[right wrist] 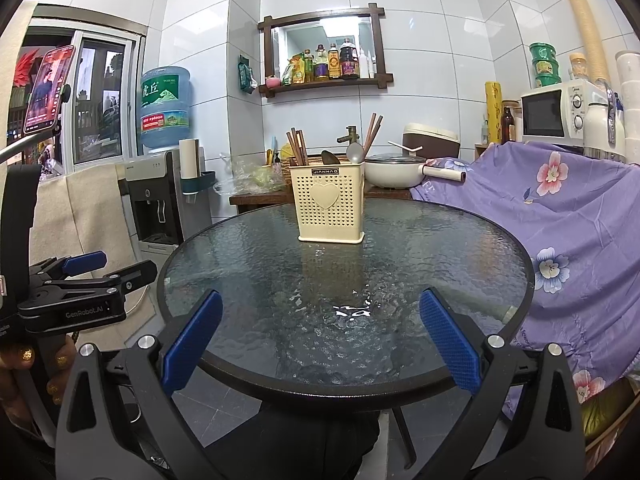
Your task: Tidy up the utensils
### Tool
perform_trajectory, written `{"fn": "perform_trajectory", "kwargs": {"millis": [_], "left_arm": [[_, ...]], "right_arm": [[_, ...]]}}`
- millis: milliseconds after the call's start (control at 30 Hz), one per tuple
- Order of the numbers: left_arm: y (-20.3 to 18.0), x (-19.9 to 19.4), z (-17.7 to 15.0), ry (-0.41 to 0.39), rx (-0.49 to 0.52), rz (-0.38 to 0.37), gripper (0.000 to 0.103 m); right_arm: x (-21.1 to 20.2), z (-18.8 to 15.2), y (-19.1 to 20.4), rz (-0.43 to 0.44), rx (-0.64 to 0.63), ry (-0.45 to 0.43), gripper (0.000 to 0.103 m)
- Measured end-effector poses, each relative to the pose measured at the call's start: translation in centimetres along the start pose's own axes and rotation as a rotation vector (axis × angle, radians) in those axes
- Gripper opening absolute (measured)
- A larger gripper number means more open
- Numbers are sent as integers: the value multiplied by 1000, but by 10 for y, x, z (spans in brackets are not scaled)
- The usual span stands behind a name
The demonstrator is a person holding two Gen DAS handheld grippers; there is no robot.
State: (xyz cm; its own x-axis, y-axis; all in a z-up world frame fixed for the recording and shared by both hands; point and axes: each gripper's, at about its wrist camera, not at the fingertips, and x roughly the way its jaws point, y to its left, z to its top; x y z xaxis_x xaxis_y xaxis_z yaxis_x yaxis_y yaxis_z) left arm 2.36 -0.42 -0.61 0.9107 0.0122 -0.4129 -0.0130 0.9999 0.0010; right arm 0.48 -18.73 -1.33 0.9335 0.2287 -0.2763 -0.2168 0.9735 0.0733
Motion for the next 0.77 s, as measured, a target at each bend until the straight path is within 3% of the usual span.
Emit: {"fn": "perform_trajectory", "kwargs": {"millis": [767], "left_arm": [[1,-6,-8,-22,-16,9,97]], "right_arm": [[-3,-2,-1,-25,22,3,97]]}}
